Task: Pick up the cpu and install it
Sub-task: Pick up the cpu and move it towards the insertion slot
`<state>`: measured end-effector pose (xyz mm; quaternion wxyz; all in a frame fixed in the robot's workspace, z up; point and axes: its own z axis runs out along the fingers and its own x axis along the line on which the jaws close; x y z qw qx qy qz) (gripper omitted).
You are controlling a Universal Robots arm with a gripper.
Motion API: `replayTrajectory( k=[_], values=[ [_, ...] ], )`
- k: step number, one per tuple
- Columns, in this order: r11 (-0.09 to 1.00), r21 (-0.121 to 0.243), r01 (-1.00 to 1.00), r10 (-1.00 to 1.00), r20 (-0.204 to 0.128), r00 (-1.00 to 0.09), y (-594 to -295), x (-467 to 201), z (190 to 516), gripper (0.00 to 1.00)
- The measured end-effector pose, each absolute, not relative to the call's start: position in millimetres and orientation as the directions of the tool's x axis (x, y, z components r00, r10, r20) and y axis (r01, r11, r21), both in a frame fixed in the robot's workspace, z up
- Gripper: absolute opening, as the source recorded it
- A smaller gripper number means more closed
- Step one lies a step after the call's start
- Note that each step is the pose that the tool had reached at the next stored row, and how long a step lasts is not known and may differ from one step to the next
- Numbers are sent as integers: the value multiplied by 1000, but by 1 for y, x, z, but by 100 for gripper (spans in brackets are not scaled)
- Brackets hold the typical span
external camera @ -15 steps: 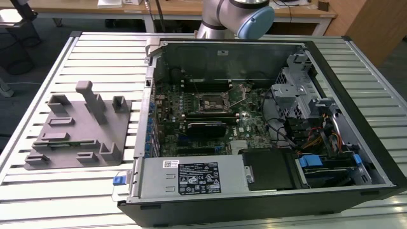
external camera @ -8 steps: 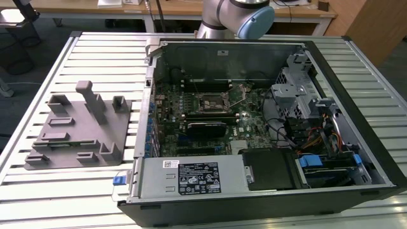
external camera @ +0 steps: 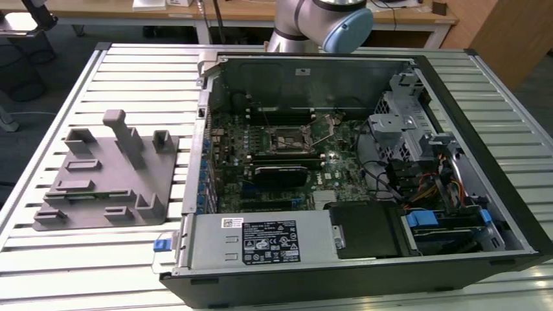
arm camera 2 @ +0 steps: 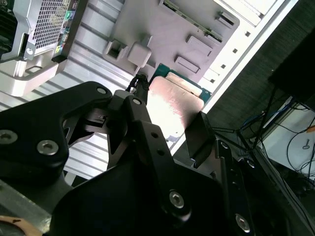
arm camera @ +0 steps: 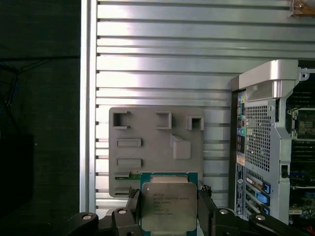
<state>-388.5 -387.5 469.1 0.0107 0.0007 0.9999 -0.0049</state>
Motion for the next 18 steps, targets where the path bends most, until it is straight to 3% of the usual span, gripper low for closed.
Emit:
replayTrajectory(
  k=[18],
  values=[
    [1000, -10, 1, 1, -21, -1000, -386, -366, 469, 54]
  ],
)
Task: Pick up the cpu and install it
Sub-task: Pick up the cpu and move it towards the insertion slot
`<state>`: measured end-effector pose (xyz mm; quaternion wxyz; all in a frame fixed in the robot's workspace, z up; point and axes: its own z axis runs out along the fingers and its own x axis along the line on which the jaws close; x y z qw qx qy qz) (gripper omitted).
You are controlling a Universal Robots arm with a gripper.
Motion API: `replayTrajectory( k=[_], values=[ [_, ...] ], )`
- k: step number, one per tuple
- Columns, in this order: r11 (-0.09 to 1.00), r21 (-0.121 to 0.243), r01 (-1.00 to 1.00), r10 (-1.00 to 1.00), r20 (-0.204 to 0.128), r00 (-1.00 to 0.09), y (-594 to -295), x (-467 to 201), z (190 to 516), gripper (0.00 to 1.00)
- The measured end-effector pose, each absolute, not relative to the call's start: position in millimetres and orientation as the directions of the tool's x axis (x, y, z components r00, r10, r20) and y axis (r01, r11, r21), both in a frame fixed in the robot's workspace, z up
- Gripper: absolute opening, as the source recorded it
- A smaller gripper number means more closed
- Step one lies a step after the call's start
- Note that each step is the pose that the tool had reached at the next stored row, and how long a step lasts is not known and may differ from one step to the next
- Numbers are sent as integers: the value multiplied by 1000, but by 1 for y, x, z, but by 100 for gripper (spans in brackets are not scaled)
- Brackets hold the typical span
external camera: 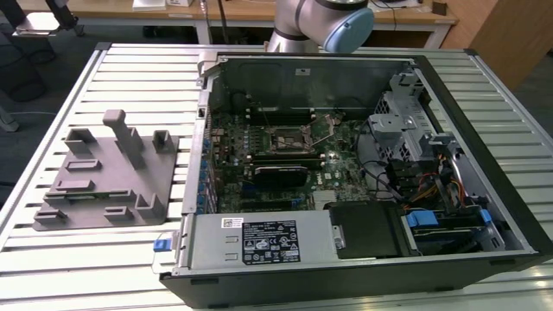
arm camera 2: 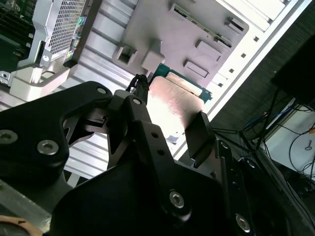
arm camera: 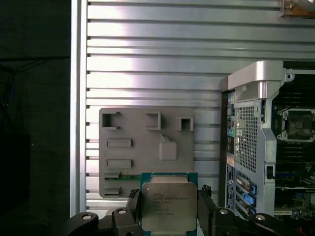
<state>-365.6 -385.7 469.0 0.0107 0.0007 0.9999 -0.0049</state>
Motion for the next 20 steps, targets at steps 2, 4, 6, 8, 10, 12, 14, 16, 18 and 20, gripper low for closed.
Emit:
replayTrajectory(
  k=[2, 4, 6, 8, 10, 12, 14, 16, 18, 20],
  values=[
    [1000, -10, 1, 1, -21, -1000, -386, -364, 469, 54],
    [1000, -10, 2, 1, -21, -1000, -386, -363, 469, 54],
    [1000, -10, 1, 1, -21, -1000, -385, -362, 469, 54],
    [1000, -10, 1, 1, -21, -1000, -385, -360, 469, 54],
    [1000, -10, 1, 1, -21, -1000, -385, -359, 469, 54],
    [1000, -10, 2, 1, -21, -1000, -385, -357, 469, 54],
    [1000, -10, 2, 1, -21, -1000, -385, -355, 469, 54],
    [1000, -10, 1, 1, -21, -1000, -385, -354, 469, 54],
    [1000, -10, 2, 1, -21, -1000, -385, -352, 469, 54],
    [1000, -10, 2, 1, -21, -1000, -385, -350, 469, 54]
  ],
)
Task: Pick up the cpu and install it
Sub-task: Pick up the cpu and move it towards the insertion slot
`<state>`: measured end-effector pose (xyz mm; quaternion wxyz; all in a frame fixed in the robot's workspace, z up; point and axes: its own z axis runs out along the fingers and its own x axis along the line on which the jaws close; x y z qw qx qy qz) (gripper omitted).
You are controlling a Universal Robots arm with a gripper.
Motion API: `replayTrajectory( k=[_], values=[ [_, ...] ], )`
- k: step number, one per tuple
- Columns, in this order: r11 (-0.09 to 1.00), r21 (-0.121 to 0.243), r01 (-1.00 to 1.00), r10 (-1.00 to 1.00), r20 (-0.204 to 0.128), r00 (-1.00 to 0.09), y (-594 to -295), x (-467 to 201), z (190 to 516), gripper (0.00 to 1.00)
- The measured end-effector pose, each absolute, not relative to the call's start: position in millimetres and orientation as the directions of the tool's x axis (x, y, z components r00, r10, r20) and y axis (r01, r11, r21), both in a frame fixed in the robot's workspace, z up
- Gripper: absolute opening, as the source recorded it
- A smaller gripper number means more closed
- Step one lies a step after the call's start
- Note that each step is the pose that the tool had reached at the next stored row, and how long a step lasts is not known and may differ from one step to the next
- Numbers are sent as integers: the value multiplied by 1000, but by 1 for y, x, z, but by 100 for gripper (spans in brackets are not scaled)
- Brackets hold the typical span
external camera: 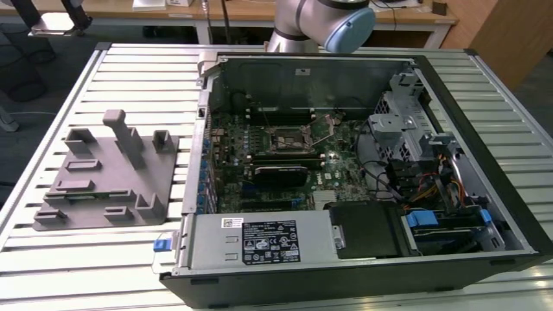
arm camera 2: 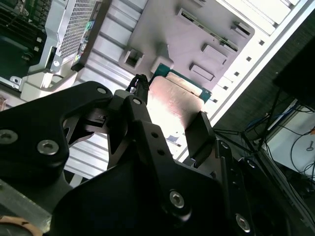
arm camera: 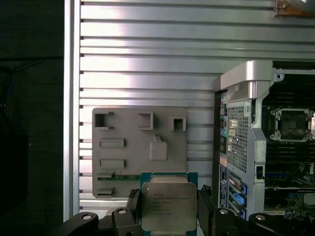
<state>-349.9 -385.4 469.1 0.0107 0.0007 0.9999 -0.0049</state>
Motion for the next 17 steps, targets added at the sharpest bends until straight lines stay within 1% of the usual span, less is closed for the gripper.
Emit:
replayTrajectory(
  k=[17],
  values=[
    [1000, -10, 2, 1, -21, -1000, -385, -333, 469, 54]
  ],
)
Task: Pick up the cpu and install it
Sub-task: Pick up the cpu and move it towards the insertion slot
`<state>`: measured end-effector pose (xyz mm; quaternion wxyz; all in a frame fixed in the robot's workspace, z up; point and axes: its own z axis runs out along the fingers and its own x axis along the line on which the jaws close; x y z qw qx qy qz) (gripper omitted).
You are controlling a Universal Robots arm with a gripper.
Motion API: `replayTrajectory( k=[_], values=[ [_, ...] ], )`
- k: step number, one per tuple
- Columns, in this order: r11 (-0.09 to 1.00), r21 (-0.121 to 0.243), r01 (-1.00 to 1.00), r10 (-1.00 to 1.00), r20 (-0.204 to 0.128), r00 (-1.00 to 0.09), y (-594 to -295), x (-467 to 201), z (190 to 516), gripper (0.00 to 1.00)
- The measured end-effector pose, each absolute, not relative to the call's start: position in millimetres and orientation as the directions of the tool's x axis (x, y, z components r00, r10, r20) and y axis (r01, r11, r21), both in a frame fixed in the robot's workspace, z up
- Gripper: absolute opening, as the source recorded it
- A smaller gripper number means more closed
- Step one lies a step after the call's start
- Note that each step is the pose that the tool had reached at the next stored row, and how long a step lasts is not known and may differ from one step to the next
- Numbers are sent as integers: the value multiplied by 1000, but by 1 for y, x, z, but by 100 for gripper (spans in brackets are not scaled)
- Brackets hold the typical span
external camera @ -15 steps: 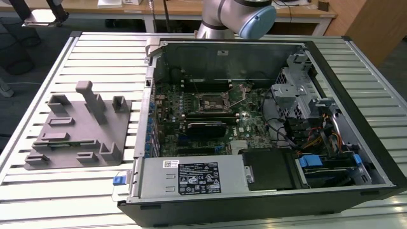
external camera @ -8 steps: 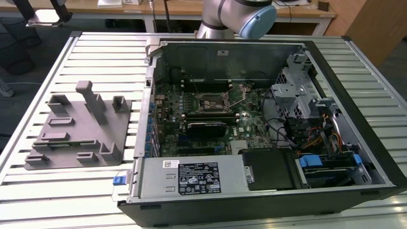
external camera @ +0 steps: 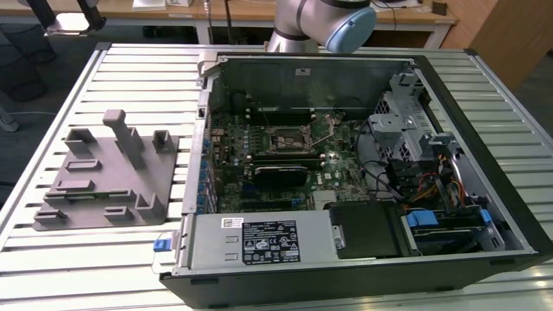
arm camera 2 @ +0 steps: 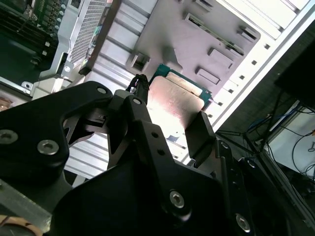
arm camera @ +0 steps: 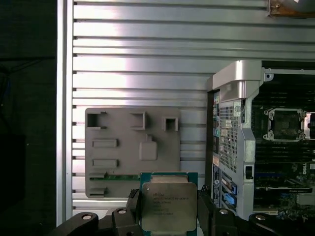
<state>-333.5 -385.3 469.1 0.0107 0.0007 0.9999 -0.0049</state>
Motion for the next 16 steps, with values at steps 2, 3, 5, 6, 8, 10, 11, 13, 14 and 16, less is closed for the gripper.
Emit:
replayTrajectory(
  k=[2, 3, 5, 6, 8, 10, 11, 13, 14, 16],
  values=[
    [1000, -10, 1, 1, -21, -1000, -385, -332, 469, 54],
    [1000, -10, 1, 1, -21, -1000, -385, -331, 469, 54],
    [1000, -10, 2, 1, -21, -1000, -385, -329, 469, 54],
    [1000, -10, 2, 1, -21, -1000, -385, -328, 469, 54],
    [1000, -10, 2, 1, -21, -1000, -385, -327, 469, 54],
    [1000, -10, 2, 1, -21, -1000, -385, -325, 469, 54],
    [1000, -10, 1, 1, -21, -1000, -385, -324, 469, 54],
    [1000, -10, 1, 1, -21, -1000, -385, -322, 469, 54],
    [1000, -10, 1, 1, -21, -1000, -385, -321, 469, 54],
    [1000, -10, 2, 1, -21, -1000, -385, -318, 469, 54]
  ],
)
